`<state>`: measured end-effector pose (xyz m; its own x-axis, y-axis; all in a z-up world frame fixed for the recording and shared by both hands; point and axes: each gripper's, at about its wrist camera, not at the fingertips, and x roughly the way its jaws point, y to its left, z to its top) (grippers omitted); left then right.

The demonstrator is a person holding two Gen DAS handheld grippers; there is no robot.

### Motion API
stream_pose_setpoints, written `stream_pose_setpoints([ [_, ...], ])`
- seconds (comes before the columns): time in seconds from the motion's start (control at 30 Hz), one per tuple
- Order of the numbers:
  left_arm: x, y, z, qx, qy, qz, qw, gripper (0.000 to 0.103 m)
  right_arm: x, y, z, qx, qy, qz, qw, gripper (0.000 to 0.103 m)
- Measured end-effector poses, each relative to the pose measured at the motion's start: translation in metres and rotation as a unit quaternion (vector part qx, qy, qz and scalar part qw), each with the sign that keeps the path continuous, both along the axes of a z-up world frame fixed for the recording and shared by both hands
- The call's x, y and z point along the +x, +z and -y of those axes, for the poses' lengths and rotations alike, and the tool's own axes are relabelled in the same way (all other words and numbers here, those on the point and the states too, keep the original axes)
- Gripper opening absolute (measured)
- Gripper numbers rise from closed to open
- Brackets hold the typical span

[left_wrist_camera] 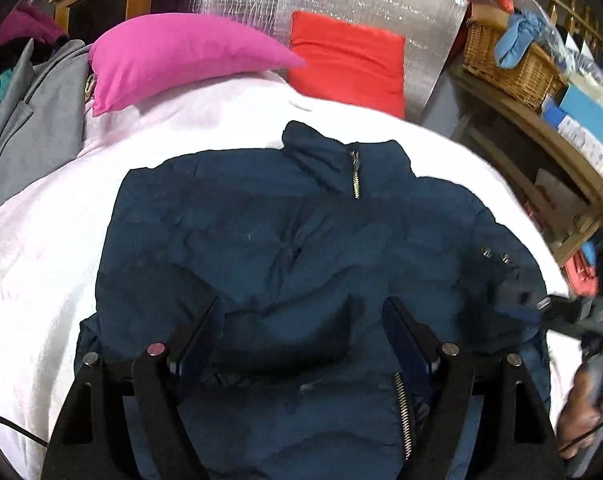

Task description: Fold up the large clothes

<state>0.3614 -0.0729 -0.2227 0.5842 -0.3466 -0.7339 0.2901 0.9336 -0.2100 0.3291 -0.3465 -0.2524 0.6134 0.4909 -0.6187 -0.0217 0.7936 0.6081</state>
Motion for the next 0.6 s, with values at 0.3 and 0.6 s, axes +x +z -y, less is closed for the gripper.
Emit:
stream_pose_setpoints([
  [0.3,-0.001,-0.017,0.003,0.032,-0.007,-0.015,0.9993,0.082,0.003,-0.013,0.006,-0.009,-0.014,-0.032,0.999,0.037],
  [0.6,0.038,-0.037,-0.062,0.011,0.098,-0.085,0.9914,0.082,-0.002,-0.027,0.077,0.019,-0.078,-0.098,0.992,0.037],
])
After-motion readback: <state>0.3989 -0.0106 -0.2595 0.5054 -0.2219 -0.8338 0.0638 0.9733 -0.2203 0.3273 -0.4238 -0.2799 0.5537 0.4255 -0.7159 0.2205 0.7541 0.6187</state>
